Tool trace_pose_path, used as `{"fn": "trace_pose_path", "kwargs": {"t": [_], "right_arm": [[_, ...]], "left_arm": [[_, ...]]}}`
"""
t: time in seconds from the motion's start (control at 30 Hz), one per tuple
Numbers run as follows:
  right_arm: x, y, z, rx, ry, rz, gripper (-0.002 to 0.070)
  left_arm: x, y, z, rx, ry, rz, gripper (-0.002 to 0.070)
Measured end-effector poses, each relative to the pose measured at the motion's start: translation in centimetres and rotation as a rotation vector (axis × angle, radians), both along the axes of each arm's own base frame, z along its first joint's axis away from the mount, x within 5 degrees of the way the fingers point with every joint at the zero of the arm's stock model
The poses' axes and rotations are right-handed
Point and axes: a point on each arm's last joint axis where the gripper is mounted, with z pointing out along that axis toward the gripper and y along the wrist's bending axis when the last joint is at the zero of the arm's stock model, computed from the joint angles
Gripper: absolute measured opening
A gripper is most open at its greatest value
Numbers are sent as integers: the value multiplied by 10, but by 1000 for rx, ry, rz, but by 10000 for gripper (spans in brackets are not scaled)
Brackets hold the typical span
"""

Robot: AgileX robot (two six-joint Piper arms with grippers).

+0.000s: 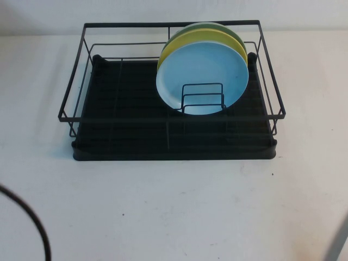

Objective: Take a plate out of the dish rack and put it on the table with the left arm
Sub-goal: Grasp the plate from the shelf

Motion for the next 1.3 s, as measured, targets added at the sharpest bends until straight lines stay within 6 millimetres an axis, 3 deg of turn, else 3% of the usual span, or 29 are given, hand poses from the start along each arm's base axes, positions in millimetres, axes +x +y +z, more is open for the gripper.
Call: {"fn": "trace_pose_path", "kwargs": {"t": [0.13,0.27,0.5,0.6,0.67,0.77,0.83,1.07,1.3], "right_arm": [[0,0,0,0,0,0,-20],[0,0,0,0,0,0,-20],[0,0,0,0,0,0,-20],[0,0,0,0,0,0,-20],[0,0,0,0,0,0,-20],[0,0,0,0,0,0,-20],[0,0,0,0,0,0,-20],[0,0,0,0,0,0,-20],[0,0,0,0,0,0,-20]], "left_arm": [[46,-17,41,68,-23,-215,-3],[102,-38,56,66,-35,-409,-3],[204,-85,39,102,28,-553,29],[238,-114,23,128,57,-619,149],[259,-135,9,146,68,-667,279],[284,-161,-11,174,64,-729,417],[299,-175,-26,184,63,-751,449],[333,-192,-54,221,-20,-770,456],[346,-201,-59,172,-119,-762,455]]}}
